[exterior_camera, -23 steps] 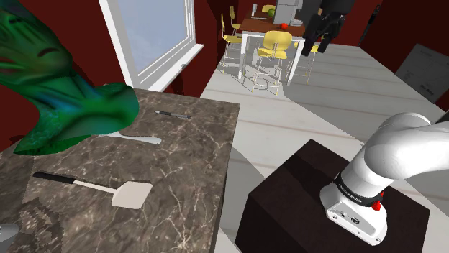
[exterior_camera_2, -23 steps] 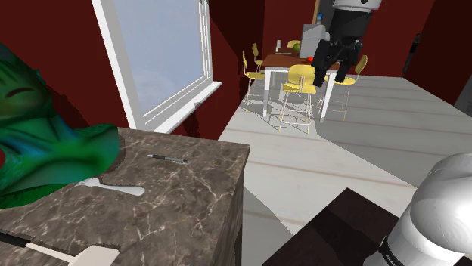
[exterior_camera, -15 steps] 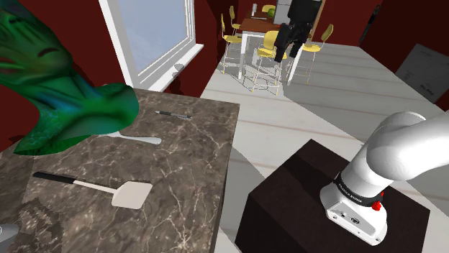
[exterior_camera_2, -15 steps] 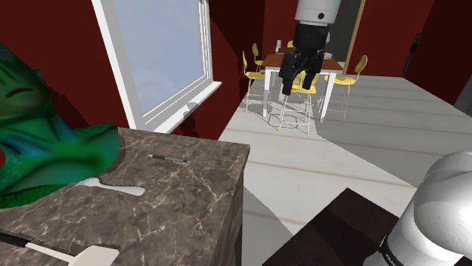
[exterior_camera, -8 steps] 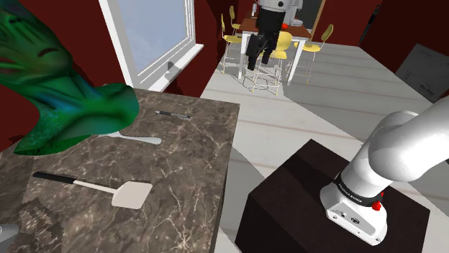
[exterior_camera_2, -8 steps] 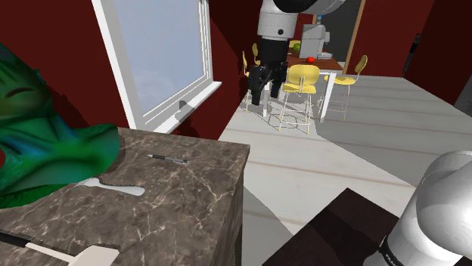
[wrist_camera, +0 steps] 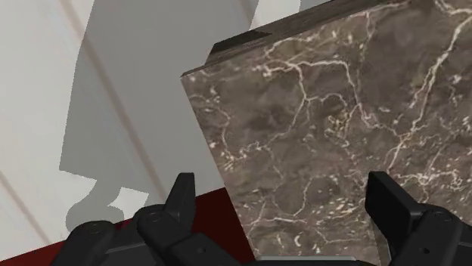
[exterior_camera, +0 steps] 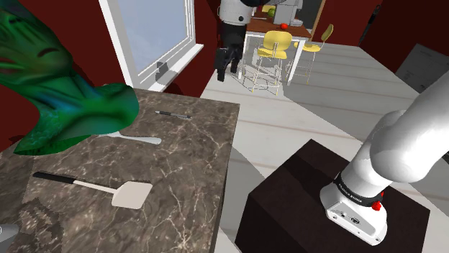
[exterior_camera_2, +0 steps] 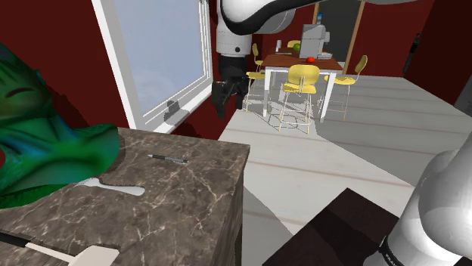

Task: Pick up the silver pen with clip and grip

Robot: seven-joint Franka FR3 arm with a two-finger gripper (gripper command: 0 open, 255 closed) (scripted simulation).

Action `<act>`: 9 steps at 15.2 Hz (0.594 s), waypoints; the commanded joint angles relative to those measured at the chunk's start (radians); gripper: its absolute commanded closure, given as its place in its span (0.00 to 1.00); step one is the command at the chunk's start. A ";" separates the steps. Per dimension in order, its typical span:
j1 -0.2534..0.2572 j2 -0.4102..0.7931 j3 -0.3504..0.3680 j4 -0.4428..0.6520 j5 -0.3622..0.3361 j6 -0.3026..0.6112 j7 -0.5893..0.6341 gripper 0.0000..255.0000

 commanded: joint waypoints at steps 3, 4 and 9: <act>0.030 0.129 0.035 0.094 -0.016 0.023 -0.011 0.00; 0.038 0.162 0.043 0.122 -0.021 0.026 -0.013 0.00; 0.084 0.332 0.083 0.271 -0.058 0.029 -0.019 0.00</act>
